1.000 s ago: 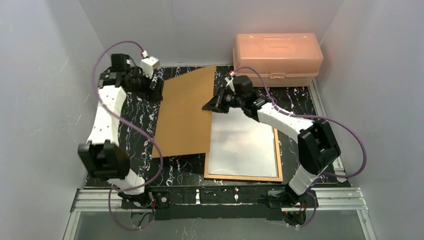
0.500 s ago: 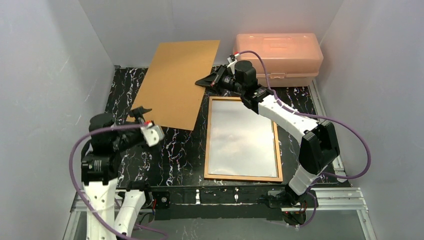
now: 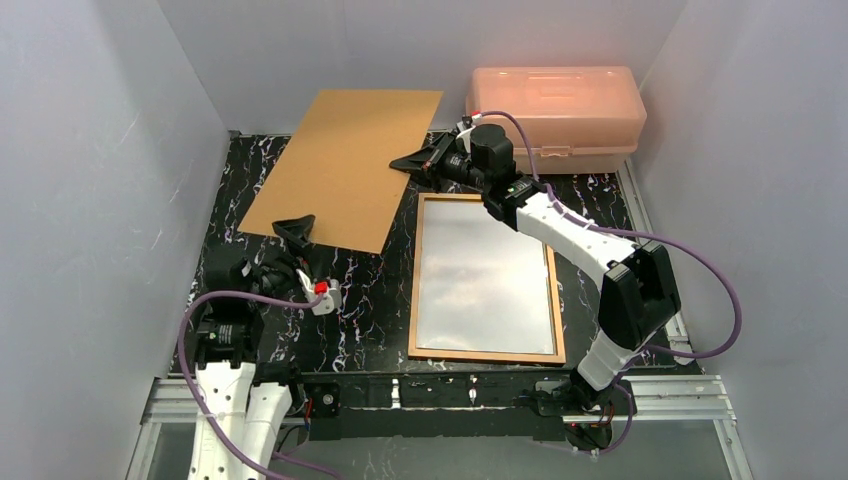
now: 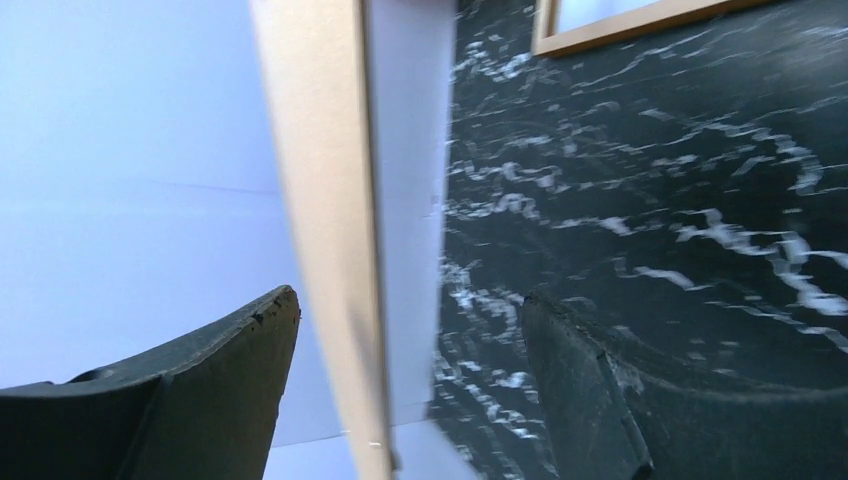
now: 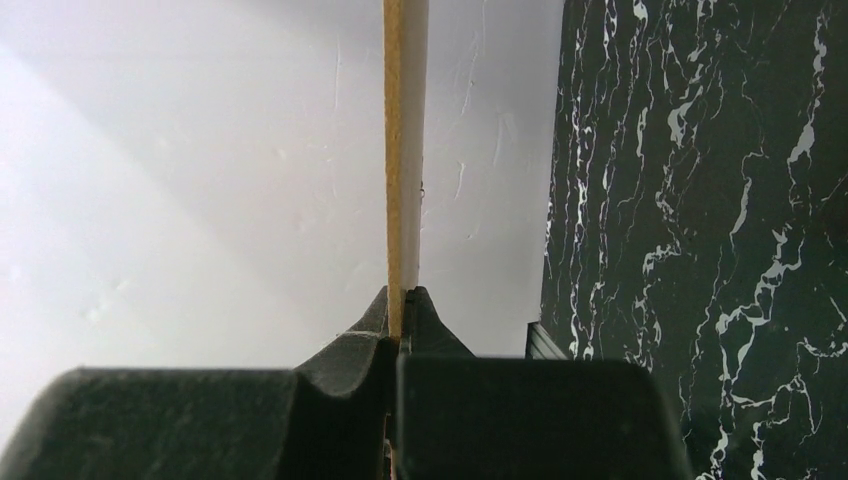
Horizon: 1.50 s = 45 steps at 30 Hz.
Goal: Put the photo into the frame
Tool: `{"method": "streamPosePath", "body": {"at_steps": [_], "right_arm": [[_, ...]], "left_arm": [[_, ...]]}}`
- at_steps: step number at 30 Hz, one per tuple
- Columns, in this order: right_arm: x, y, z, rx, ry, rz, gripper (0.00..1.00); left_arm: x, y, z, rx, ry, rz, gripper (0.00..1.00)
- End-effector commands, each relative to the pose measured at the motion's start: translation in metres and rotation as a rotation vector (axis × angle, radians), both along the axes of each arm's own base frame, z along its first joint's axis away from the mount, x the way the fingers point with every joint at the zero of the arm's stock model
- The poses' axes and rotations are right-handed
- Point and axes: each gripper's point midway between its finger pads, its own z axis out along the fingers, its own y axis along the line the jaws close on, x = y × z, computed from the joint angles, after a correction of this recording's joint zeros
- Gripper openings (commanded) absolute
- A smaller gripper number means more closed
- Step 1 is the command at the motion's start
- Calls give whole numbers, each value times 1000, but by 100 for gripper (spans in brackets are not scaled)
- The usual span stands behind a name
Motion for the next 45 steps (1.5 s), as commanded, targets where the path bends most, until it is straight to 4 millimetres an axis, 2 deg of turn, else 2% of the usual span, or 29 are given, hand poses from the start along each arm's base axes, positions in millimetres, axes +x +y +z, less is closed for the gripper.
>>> {"method": "streamPosePath", "body": {"at_steps": [1, 3, 6, 9, 11, 12, 15, 17, 20, 24, 28, 31, 37, 42, 45], "right_arm": [[-28, -11, 80, 172, -130, 43, 1], [-32, -10, 77, 170, -119, 59, 1], [-40, -9, 69, 162, -98, 80, 1], [-43, -10, 62, 147, -92, 91, 1], [-45, -7, 61, 139, -105, 119, 1], [-47, -4, 60, 133, -113, 142, 1], [-54, 0, 59, 101, -163, 207, 1], [-58, 0, 56, 58, -203, 242, 9], [-62, -4, 48, -47, -316, 304, 28], [-67, -20, 46, -189, -494, 395, 65], [-68, -57, 44, -413, -711, 464, 82], [-66, -85, 37, -613, -864, 483, 87], [-63, -130, 36, -896, -1185, 450, 89], [-94, -135, 40, -840, -1489, 468, 95], [-110, -135, 42, -788, -1592, 496, 95]], "left_arm": [[30, 8, 45, 46, -254, 36, 76], [39, 9, 47, 41, -268, 47, 69], [48, 8, 49, 19, -265, 50, 54], [48, -2, 46, 2, -242, 13, 28], [48, -7, 49, -14, -236, -4, 5], [47, -9, 50, -21, -235, -11, 0], [48, -13, 59, -45, -246, -30, 0], [49, -14, 66, -61, -259, -31, 0], [49, -15, 84, -101, -286, -25, 0], [45, -15, 101, -125, -293, -22, 0], [36, -17, 97, -111, -251, -39, 0], [25, -20, 90, -95, -201, -65, 0], [2, -27, 84, -89, -97, -116, 0], [-7, -27, 81, -110, -3, -110, 0], [-14, -28, 81, -117, 49, -113, 0]]}}
